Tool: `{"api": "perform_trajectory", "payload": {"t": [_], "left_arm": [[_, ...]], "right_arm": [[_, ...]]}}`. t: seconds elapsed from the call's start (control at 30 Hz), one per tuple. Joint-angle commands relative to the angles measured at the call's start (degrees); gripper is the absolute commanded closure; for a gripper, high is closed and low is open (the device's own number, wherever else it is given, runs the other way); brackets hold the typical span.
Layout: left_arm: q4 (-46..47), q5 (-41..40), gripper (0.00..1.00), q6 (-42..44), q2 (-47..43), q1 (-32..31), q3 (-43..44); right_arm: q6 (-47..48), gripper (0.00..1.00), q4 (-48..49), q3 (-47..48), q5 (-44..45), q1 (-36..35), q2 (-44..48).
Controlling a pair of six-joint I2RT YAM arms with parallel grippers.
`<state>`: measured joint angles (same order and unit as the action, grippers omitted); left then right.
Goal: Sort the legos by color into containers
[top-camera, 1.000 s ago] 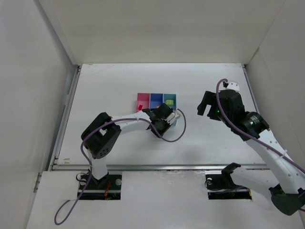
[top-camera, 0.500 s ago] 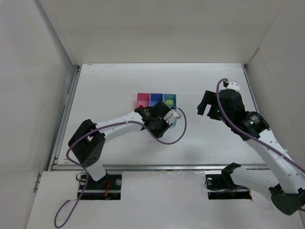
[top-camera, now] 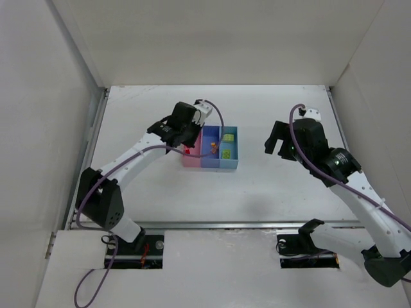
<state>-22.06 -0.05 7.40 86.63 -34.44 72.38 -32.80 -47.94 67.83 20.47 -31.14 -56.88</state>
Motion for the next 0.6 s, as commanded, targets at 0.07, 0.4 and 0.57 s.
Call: {"api": "perform_trajectory", "payload": {"t": [0.07,0.4,0.57], "left_arm": [[1.2,-1.2,0.93,0.9,5.7,5.0,0.6],[1.2,2.1,0.58,2.0,8.6,6.2,1.2],[0.7,2.1,0.53,2.0,9.1,6.2,1.2]], "right_arm": [[0.4,0.00,0.2,3.2,-0.4,-0.2,0.2],[0.4,0.00,0.2,2.7,-0.4,-0.2,1.3],[0.4,0.00,0.2,2.7,-0.4,-0.2,1.3]]}}
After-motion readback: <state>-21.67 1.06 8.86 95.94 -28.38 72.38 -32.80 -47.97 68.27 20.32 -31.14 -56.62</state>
